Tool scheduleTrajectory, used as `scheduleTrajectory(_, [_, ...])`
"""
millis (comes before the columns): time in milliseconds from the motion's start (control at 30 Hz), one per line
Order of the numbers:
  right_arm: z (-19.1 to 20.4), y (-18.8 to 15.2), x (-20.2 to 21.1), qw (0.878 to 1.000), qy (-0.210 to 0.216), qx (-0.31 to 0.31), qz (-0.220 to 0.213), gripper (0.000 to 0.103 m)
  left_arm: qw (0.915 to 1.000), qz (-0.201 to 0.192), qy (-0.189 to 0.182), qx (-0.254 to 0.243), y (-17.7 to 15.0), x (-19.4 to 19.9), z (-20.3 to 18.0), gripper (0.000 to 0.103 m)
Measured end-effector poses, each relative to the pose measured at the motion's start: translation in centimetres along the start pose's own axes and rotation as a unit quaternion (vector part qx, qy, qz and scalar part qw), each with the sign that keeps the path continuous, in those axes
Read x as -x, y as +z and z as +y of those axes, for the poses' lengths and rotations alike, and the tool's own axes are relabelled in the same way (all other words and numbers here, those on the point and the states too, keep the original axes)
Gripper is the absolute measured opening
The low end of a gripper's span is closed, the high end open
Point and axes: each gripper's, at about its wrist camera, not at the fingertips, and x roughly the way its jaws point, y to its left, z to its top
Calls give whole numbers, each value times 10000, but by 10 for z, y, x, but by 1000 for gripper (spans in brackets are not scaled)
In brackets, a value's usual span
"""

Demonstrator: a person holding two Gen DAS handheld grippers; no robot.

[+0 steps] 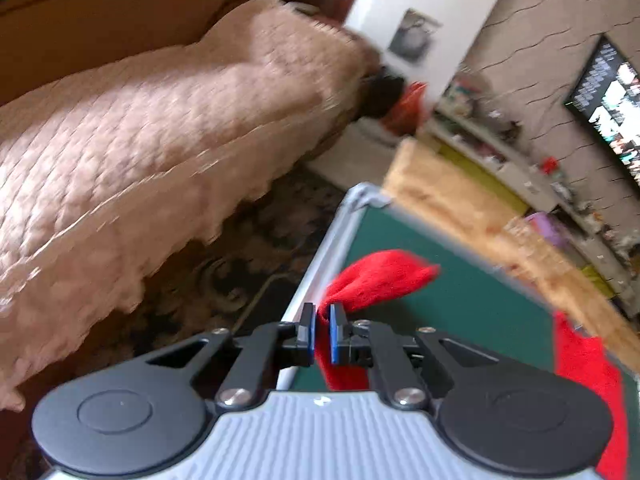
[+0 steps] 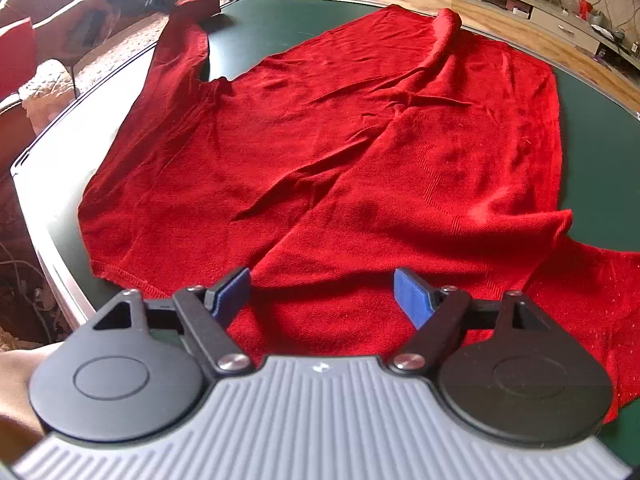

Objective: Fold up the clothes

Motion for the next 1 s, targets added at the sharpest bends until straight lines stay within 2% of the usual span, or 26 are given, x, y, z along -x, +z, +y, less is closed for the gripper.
scheduleTrajectory(67, [1, 1, 0, 10000, -11, 24, 8, 88, 9997, 147, 169, 28, -6, -6, 13, 8])
scheduleTrajectory(100, [1, 1, 0, 10000, -19, 36, 11, 88, 9997, 147, 198, 80, -6, -5, 18, 17])
scheduleTrajectory(133, [2, 1, -1, 10000, -26, 37, 13, 88, 9995, 146, 227, 132, -6, -4, 24, 22])
scheduleTrajectory(200, [2, 2, -1, 10000, -40, 38, 16, 88, 9991, 153, 352, 199, -6, -2, 31, 42])
scheduleTrajectory(233, [2, 2, -1, 10000, -44, 41, 21, 89, 9989, 143, 412, 192, -4, -1, 32, 44])
scheduleTrajectory(433, [4, 3, -3, 9999, -77, 69, 54, 91, 9969, -47, 769, -171, 5, 15, 22, 43])
scheduleTrajectory(567, [5, 4, -4, 9999, -81, 82, 65, 91, 9976, -43, 608, -337, 4, 29, 6, 43])
scheduleTrajectory(667, [5, 4, -4, 9999, -75, 75, 69, 91, 9964, 233, 423, -703, -10, 38, -14, 43])
scheduleTrajectory(733, [4, 5, -5, 9999, -63, 54, 64, 92, 9937, 411, 369, -975, -24, 43, -27, 43])
scheduleTrajectory(967, [5, 5, -5, 9999, -62, 22, 89, 91, 9736, 607, 1121, -1895, -64, 39, -50, 44])
scheduleTrajectory(1000, [4, 6, -5, 9999, -55, 8, 96, 91, 9735, 544, 1124, -1918, -67, 40, -49, 46])
